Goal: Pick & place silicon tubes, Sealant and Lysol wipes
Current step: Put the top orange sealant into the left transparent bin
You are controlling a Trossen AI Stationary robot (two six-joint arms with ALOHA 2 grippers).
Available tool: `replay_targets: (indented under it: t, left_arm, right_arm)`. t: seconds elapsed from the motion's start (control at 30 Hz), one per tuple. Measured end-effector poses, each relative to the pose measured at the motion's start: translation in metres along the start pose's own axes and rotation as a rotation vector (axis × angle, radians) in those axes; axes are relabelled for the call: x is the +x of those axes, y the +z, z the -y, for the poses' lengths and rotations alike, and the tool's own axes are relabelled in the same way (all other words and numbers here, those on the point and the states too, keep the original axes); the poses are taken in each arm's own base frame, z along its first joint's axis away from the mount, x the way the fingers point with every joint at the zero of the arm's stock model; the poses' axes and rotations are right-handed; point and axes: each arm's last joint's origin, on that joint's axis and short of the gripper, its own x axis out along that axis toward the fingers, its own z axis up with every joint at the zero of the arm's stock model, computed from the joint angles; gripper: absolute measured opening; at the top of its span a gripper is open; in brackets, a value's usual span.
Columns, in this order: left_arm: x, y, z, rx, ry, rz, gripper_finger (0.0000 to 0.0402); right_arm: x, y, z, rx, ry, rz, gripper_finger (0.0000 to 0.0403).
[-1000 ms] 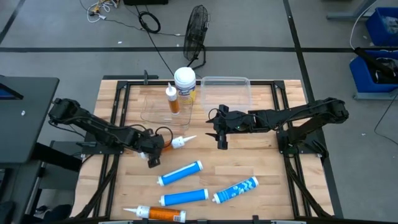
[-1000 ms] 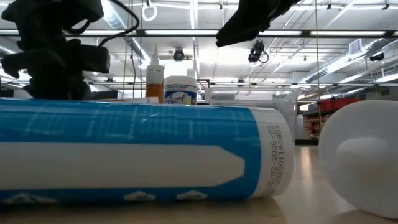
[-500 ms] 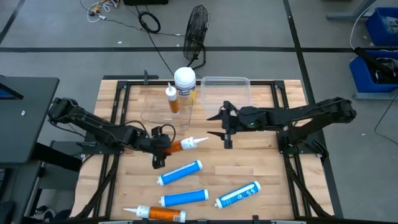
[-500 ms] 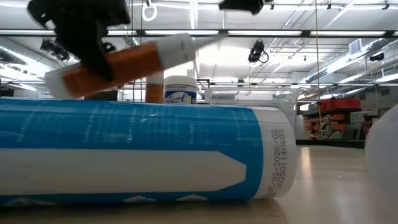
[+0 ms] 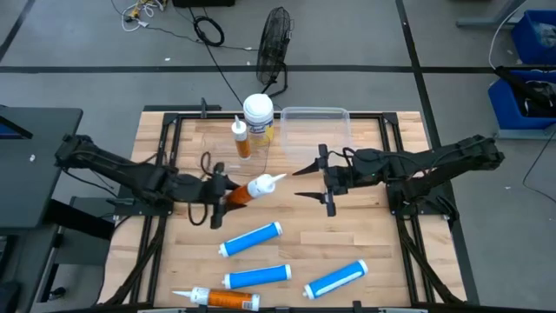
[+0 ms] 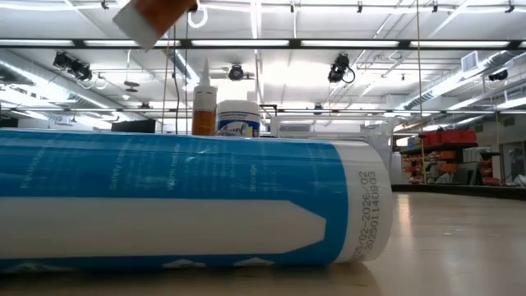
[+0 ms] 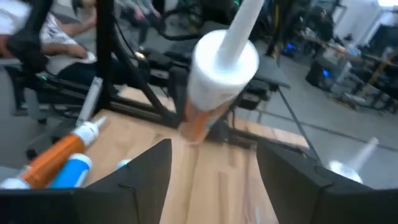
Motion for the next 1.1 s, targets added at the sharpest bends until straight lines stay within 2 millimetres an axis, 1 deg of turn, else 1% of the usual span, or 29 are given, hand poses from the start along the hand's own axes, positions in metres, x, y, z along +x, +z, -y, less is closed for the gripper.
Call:
replay_targets:
  t: [0.23,0.3,0.37,0.47,0.57,0.7,0.9,1.1]
  left_arm:
    - [-0.012,0.019,-0.003,0.053,0.009,0.175,0.0212]
    - [-0.013,0.024,-0.004,0.065,0.016,0.224,0.0212]
    - [-0.013,0.027,-0.005,0.068,0.022,0.252,0.0212]
    - [-0.011,0.028,-0.009,0.071,0.041,0.253,0.0212]
    - [-0.008,0.029,-0.011,0.077,0.057,0.263,0.0212]
    - [-0.007,0.032,-0.011,0.078,0.036,0.292,0.0212]
    - [-0.007,0.033,-0.01,0.095,0.015,0.307,0.0212]
    - [0.002,0.03,-0.014,0.095,0.043,0.283,0.0212]
  right_arm:
    - [0.003,0.012,0.0,-0.015,0.038,0.148,0.0239]
    - [0.009,0.013,0.0,-0.025,0.036,0.188,0.0239]
    - [0.017,0.01,-0.001,-0.026,0.035,0.197,0.0239]
    - [0.033,0.004,-0.002,-0.023,0.043,0.236,0.0239]
    - [0.049,-0.002,0.0,-0.017,0.014,0.276,0.0244]
    - [0.062,-0.007,0.008,0.018,-0.01,0.352,0.0267]
    - [0.073,-0.015,0.021,0.057,-0.029,0.412,0.0319]
    - [0.084,-0.022,0.021,0.08,0.024,0.468,0.0353]
